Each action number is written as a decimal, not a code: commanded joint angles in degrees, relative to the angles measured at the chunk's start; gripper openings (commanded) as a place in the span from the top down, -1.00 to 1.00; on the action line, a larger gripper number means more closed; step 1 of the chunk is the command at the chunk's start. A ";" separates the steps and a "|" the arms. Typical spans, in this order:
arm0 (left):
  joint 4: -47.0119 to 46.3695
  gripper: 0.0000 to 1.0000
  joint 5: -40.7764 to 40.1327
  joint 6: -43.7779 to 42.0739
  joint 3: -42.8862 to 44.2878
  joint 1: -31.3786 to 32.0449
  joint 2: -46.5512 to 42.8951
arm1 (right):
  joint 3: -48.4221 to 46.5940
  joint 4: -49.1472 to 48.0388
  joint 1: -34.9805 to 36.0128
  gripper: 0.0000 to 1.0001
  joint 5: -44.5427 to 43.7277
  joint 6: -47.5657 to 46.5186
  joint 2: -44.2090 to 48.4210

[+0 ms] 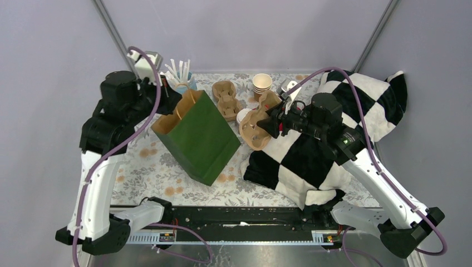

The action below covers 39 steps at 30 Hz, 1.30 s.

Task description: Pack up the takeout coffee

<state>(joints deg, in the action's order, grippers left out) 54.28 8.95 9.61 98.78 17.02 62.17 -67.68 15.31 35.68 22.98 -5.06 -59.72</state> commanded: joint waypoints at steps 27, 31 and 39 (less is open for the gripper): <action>-6.81 0.02 -6.77 12.08 -10.05 27.11 2.23 | -5.43 0.71 0.60 -0.11 -7.97 2.36 1.19; -5.31 -0.45 -10.81 14.38 -5.29 27.19 2.30 | -6.98 3.46 0.53 -0.11 -8.84 1.34 1.95; 11.43 -0.98 -28.87 23.74 9.74 27.13 5.91 | -15.29 6.28 0.53 -0.12 -6.87 4.27 0.00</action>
<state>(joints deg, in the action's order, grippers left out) 57.52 -7.94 26.46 102.17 44.05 67.40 -76.38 22.06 35.70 14.83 -3.01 -59.13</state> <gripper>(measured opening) 0.987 0.558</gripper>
